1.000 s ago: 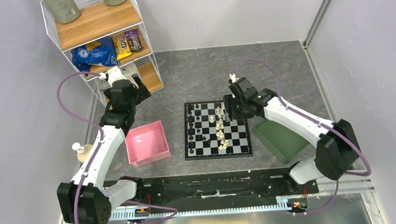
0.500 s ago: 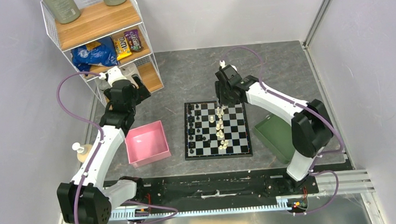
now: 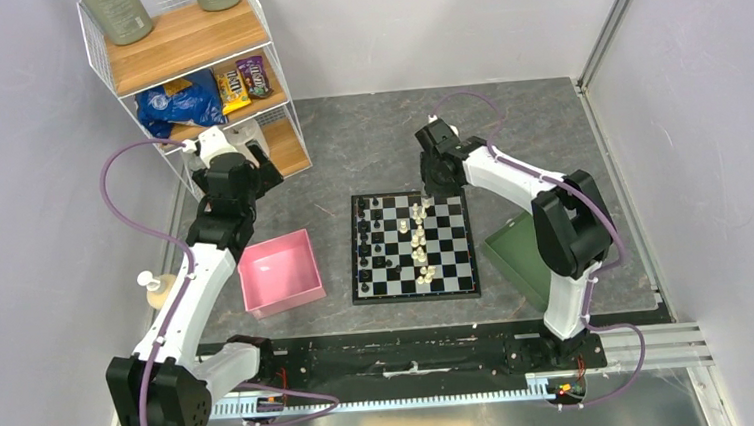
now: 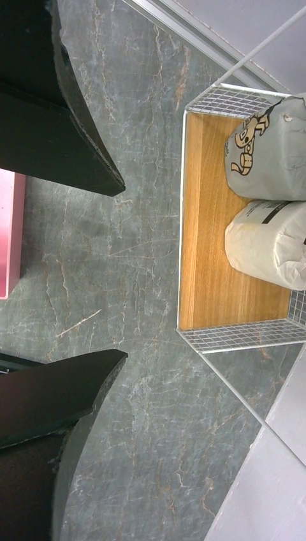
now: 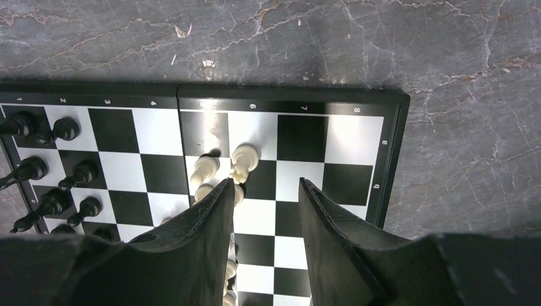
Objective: Set up the chess pieces on the board
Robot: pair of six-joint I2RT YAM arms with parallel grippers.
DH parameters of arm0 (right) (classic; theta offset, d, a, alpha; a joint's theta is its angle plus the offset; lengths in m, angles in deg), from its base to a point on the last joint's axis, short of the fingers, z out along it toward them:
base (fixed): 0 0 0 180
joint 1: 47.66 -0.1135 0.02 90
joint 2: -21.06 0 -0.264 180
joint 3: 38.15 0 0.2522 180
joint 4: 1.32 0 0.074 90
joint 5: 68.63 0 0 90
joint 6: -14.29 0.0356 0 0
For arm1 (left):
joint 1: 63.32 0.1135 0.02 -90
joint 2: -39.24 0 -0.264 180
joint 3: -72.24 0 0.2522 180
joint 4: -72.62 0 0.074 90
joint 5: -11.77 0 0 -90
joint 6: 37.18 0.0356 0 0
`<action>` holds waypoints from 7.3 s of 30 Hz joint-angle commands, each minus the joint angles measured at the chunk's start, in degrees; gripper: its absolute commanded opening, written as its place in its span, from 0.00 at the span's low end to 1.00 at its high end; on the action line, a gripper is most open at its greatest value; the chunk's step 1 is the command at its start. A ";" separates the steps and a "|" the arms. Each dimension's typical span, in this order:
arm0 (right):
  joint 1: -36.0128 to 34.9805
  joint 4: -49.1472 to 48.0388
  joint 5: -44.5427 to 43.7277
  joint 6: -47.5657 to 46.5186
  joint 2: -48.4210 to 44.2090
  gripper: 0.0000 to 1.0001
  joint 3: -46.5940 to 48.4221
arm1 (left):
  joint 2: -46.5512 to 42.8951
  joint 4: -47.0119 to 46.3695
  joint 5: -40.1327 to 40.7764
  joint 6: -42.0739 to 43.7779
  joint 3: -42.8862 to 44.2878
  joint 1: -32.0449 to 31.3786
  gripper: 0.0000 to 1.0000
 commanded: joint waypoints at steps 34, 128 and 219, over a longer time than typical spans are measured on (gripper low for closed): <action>-0.19 -0.67 1.43 -0.76 6.21 0.32 5.82 | 0.73 -3.10 2.59 1.75 -0.98 0.18 1.00; 7.13 -0.78 -1.25 -3.34 -0.02 0.37 -1.32 | 1.88 -3.10 1.10 1.49 -0.61 0.18 1.00; 5.13 -2.78 -1.03 -0.32 -4.75 0.13 -8.51 | 2.01 -3.69 0.93 1.22 -1.05 0.18 1.00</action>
